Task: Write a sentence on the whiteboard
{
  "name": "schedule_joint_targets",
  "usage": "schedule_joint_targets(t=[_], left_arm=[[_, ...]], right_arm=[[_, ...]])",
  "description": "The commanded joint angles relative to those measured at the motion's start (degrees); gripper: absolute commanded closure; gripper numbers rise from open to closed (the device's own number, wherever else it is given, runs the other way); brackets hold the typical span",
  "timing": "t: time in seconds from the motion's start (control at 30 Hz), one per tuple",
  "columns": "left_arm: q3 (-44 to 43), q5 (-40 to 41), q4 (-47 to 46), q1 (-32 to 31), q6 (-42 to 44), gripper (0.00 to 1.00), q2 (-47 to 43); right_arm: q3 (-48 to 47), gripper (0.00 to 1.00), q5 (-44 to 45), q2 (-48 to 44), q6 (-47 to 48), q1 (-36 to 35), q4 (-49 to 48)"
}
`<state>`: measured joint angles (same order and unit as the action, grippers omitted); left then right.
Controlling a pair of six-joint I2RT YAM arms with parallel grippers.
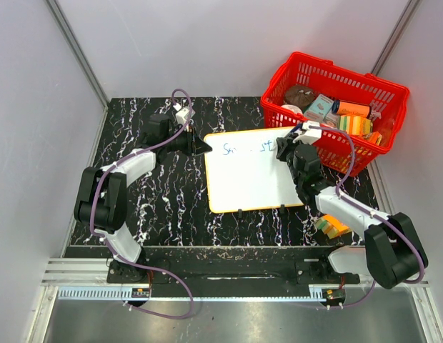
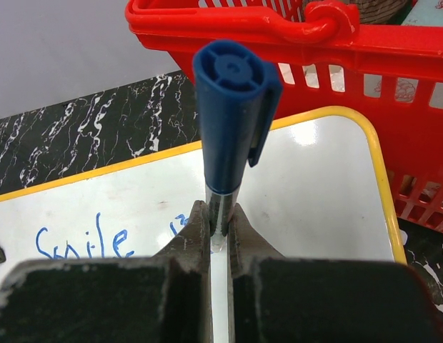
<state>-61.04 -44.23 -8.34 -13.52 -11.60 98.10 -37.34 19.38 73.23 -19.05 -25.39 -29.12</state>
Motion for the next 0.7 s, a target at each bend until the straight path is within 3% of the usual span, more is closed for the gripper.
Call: schedule_joint_targets(t=[0.0,0.3,0.67], left_arm=[[1.45,7.49,6.05,-3.53,9.57,1.00,3.67],[1.36,7.49,6.14,-3.53,9.66,1.00,3.94],[1.36,7.58,6.23,-3.53,9.75,1.00,3.85]], right_arm=[[-2.21,1.00,1.81,-1.07,1.56,0.51,0.83],[-3.26,1.00,3.29,-6.87,2.70,0.51,2.48],[-7.04,1.00,4.97,-1.78,3.58,1.13,3.37]])
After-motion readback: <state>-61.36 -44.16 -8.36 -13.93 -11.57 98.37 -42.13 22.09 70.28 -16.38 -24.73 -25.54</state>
